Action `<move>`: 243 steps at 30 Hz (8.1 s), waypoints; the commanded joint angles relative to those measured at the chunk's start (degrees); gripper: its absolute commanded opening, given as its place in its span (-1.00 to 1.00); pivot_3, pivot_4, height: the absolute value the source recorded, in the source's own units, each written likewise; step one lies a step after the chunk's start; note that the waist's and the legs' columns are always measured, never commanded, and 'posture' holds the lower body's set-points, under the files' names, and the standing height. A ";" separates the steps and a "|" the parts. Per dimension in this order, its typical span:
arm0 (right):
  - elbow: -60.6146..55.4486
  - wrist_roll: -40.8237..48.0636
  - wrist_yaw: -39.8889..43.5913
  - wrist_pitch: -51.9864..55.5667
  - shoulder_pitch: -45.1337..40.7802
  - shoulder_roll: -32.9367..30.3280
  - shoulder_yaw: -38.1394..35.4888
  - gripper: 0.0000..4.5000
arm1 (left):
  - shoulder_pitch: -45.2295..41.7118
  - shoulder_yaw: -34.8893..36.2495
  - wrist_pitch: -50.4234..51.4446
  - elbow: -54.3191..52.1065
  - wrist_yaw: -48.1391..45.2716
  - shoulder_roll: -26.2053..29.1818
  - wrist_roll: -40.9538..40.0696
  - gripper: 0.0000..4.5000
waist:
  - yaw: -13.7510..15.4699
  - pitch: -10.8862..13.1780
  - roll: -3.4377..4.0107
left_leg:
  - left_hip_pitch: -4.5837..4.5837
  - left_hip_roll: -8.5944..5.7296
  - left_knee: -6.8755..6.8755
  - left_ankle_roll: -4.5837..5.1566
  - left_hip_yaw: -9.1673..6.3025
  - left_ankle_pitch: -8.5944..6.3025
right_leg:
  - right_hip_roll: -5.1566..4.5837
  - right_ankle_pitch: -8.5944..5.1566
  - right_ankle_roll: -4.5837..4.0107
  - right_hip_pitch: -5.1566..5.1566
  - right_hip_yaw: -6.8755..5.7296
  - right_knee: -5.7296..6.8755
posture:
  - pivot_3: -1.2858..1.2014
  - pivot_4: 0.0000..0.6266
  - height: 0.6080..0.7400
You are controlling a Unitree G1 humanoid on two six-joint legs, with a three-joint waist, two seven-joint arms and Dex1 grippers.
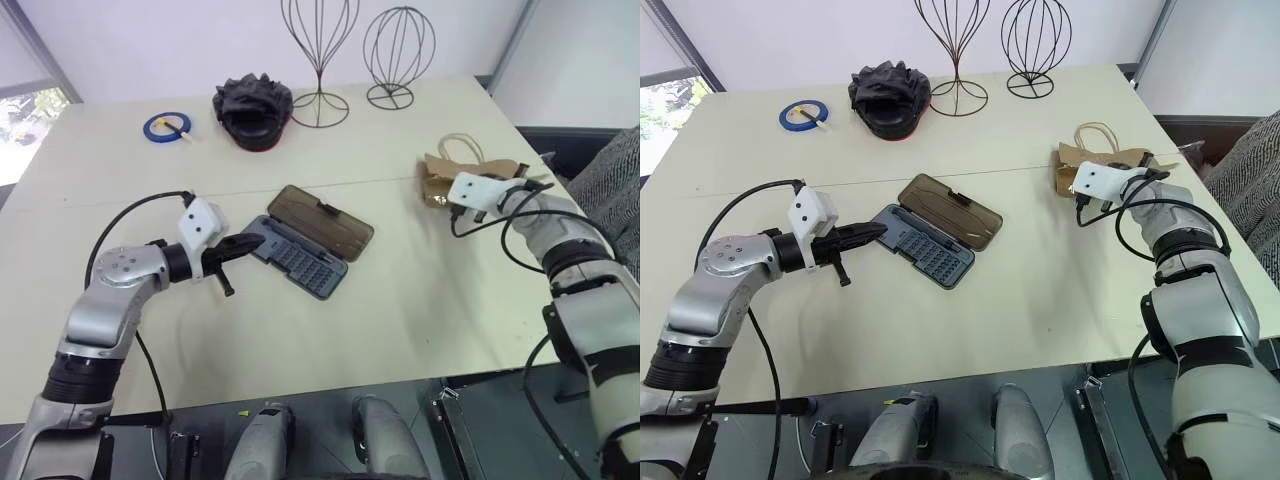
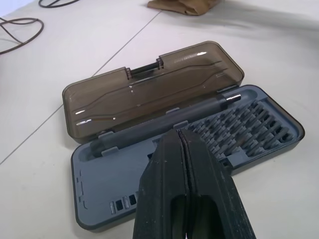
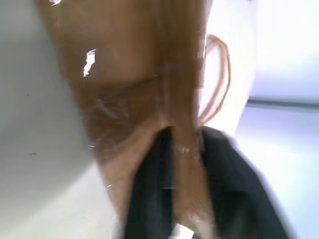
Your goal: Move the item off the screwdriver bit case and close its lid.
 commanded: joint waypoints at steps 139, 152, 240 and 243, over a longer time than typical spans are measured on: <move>-48.37 33.22 27.87 51.28 13.73 25.38 -6.00 -0.03 | -0.29 5.31 2.95 -4.44 2.87 2.61 -3.67 -1.00 | -0.02 0.01 0.04 | -0.02 0.11 0.01 -0.03 -0.13 0.02 | 0.04 0.03 -0.03 -0.10 -0.03 0.10 | 0.03 -0.52 1.00; -51.59 29.94 30.69 44.78 16.57 22.91 -1.04 -0.99 | -1.23 5.62 2.10 -3.05 3.14 2.72 -3.44 -1.00 | -0.01 -0.03 0.00 | 0.02 0.11 0.01 -0.03 -0.13 0.02 | 0.10 0.04 -0.05 -0.08 -0.03 0.11 | 0.03 -0.52 1.00; -45.25 24.48 36.82 16.82 13.08 19.76 -4.44 0.98 | 32.38 13.51 10.17 -25.44 -0.84 9.70 -13.51 -1.00 | 0.11 0.01 0.04 | 0.02 0.19 -0.04 -0.07 -0.13 0.04 | 0.10 0.02 -0.10 -0.03 -0.03 0.06 | 0.03 -0.52 1.00; -45.32 24.18 37.11 16.95 12.72 20.08 -3.96 0.98 | 33.79 11.90 7.64 -23.93 -1.58 9.70 -10.94 -1.00 | 0.10 0.01 0.04 | 0.02 0.19 -0.04 -0.07 -0.11 0.04 | 0.09 0.02 -0.10 -0.03 -0.03 0.05 | 0.03 -0.52 1.00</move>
